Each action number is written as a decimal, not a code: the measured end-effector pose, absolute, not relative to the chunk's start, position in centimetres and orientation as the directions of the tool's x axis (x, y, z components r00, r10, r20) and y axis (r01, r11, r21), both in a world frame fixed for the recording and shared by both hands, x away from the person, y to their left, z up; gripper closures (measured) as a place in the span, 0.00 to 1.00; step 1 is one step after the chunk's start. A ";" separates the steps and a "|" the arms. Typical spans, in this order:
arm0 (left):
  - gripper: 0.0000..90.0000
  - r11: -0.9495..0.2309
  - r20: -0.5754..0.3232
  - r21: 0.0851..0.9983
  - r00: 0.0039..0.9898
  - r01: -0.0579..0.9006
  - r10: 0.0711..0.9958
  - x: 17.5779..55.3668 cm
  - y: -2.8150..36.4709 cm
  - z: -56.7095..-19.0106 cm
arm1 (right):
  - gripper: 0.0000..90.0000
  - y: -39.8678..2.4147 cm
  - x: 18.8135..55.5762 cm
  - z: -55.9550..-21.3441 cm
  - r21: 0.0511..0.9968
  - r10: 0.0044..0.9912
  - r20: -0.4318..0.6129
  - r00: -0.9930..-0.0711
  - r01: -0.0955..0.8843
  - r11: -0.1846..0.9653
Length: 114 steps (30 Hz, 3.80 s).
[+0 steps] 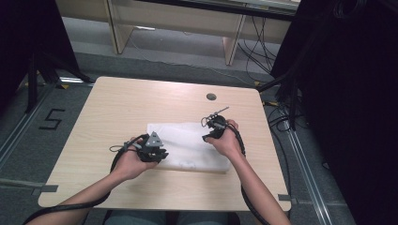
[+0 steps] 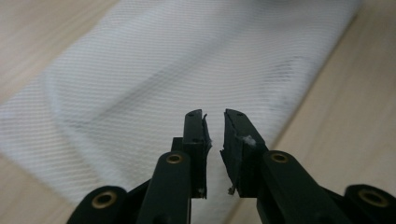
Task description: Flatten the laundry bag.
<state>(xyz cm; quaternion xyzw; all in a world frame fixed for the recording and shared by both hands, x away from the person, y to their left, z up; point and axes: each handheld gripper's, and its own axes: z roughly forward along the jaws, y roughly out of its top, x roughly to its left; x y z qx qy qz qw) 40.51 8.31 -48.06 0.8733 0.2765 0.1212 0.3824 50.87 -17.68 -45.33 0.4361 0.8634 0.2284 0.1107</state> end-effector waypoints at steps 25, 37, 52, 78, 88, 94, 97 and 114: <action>0.83 -0.624 0.013 0.681 0.846 0.383 0.533 40.5 7.5 -50.6 | 0.96 -14.6 52.5 -48.1 0.393 0.690 0.006 -0.724 0.636 0.664; 0.89 -0.593 0.009 0.728 0.859 0.345 0.511 39.3 6.3 -49.1 | 0.97 -14.0 51.4 -45.0 0.415 0.705 0.008 -0.710 0.644 0.643; 0.93 -0.627 0.003 0.684 0.857 0.374 0.515 40.8 5.4 -50.3 | 0.95 -13.0 49.6 -42.2 0.477 0.648 -0.014 -0.761 0.565 0.673; 0.92 -0.632 0.011 0.683 0.860 0.366 0.510 40.5 5.0 -50.3 | 0.91 -15.3 50.5 -42.9 0.481 0.705 0.014 -0.709 0.623 0.617; 0.92 -0.632 0.011 0.684 0.861 0.365 0.509 40.4 5.1 -50.5 | 0.53 -16.2 54.1 -47.1 0.455 0.735 -0.011 -0.678 0.651 0.608; 0.92 -0.633 0.018 0.682 0.857 0.366 0.515 40.4 5.1 -50.5 | 0.78 -16.2 54.1 -48.2 0.416 0.728 0.022 -0.685 0.668 0.616; 0.92 -0.642 0.031 0.678 0.858 0.359 0.513 40.5 5.1 -50.5 | 0.91 -15.8 53.8 -47.8 0.377 0.710 0.018 -0.704 0.663 0.647; 0.92 -0.641 0.021 0.677 0.861 0.362 0.508 40.5 5.1 -50.5 | 1.00 -14.2 49.6 -40.7 0.494 0.643 -0.027 -0.765 0.549 0.674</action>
